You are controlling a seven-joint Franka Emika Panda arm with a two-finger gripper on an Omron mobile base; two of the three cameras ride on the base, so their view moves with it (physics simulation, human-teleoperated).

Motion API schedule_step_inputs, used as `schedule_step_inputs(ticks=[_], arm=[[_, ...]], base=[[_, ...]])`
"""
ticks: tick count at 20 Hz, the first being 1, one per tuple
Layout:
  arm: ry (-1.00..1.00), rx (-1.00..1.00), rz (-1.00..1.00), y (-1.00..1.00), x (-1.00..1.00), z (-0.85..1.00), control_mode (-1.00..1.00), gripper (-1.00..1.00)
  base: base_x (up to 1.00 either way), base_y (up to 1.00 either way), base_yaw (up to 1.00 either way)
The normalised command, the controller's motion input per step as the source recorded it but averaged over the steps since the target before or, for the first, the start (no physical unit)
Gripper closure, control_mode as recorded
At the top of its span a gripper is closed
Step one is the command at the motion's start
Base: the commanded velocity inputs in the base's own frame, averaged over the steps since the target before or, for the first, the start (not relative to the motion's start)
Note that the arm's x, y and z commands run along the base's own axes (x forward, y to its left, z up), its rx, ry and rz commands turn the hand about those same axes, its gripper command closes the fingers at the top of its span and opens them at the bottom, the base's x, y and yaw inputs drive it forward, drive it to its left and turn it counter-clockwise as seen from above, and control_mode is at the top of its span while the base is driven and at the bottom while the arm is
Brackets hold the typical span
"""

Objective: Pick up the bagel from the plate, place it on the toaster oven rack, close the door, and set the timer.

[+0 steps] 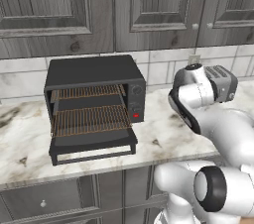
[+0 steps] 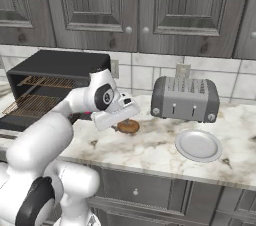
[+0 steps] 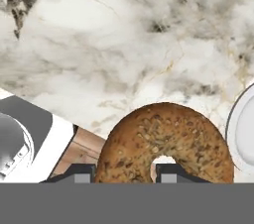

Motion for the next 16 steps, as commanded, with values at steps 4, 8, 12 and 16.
schedule_step_inputs(ticks=[4, 8, 12, 16], arm=[[0.14, 0.0, 0.13, 0.89, -0.01, 0.0, -1.0, 1.0], [0.13, 0.01, 0.13, 0.85, 0.0, 0.01, -1.0, 1.0], [0.08, 0.02, 0.14, 0.77, 0.0, 0.1, -1.0, 1.0], [0.02, 0.06, 0.16, 0.69, 0.0, 0.08, -1.0, 1.0]], base=[[0.0, 0.0, 0.0], [0.0, 0.0, 0.0], [0.0, 0.0, 0.0], [0.0, 0.0, 0.0]])
